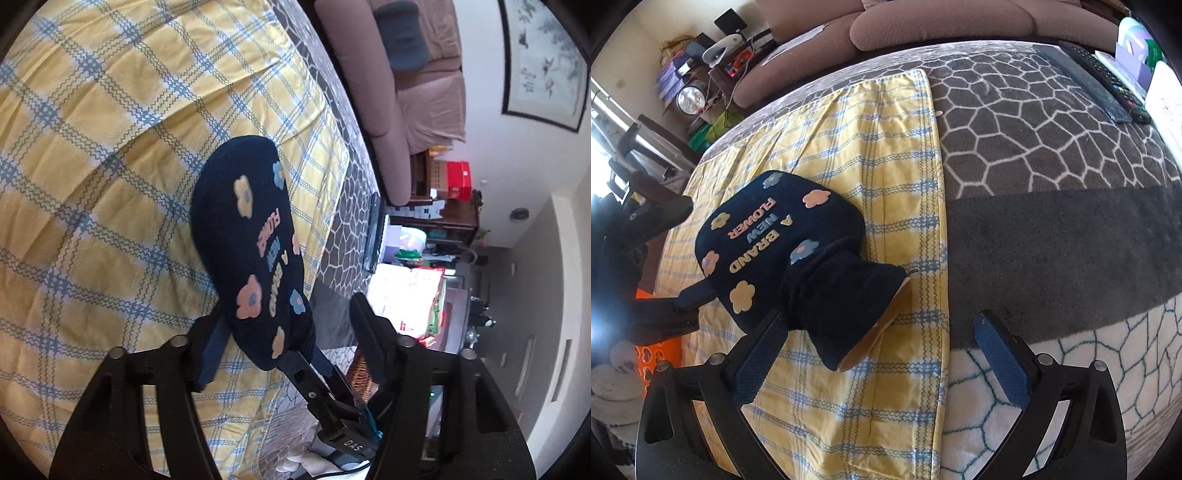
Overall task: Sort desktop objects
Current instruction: 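Close the left gripper on the edge of the navy cover, then lift the navy cover with the left gripper toward the orange basket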
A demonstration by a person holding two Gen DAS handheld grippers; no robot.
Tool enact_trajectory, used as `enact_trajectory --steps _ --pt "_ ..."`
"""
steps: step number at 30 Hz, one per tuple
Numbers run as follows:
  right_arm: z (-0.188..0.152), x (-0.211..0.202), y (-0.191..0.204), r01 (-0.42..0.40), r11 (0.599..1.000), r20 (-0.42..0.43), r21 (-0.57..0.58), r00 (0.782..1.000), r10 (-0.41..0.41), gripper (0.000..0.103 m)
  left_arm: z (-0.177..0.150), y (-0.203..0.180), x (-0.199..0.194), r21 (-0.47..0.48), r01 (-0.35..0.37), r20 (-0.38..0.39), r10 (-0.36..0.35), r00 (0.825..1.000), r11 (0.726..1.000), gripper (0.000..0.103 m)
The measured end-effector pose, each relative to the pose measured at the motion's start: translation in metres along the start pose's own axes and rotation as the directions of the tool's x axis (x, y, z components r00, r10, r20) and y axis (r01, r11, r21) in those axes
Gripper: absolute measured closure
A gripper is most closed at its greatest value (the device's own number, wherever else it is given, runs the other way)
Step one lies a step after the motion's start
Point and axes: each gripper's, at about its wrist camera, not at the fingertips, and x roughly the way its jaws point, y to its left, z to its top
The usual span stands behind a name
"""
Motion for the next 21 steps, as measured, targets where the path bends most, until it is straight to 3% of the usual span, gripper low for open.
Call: enact_trajectory --steps 1,2,10,14,18,21 --pt "0.000 0.000 0.002 -0.002 1.000 0.003 -0.005 1.000 0.002 0.000 0.000 -0.002 -0.002 0.018 -0.036 0.024 0.035 0.999 0.999 0.086" --pt "0.001 -0.001 0.003 -0.011 1.000 0.006 -0.012 1.000 0.012 0.001 0.001 -0.002 -0.003 0.026 -0.050 0.044 0.049 0.998 0.998 0.090" --pt "0.002 -0.002 0.027 -0.008 0.994 -0.018 -0.110 1.000 0.006 0.002 0.004 -0.010 0.008 0.005 -0.076 0.044 0.076 0.996 0.997 0.088" --pt "0.005 -0.007 0.035 -0.029 0.989 0.026 -0.144 0.999 0.033 0.002 0.000 -0.016 0.006 0.046 -0.098 0.052 0.096 0.994 0.994 0.088" --pt "0.011 0.001 0.042 -0.033 0.985 0.016 -0.168 0.999 0.036 0.000 -0.001 -0.025 0.005 0.080 -0.124 0.045 0.121 0.992 0.989 0.088" --pt "0.014 0.001 0.031 -0.115 0.988 0.013 -0.104 0.993 0.117 0.000 0.001 -0.029 0.007 0.097 -0.119 0.020 0.117 0.993 0.988 0.088"
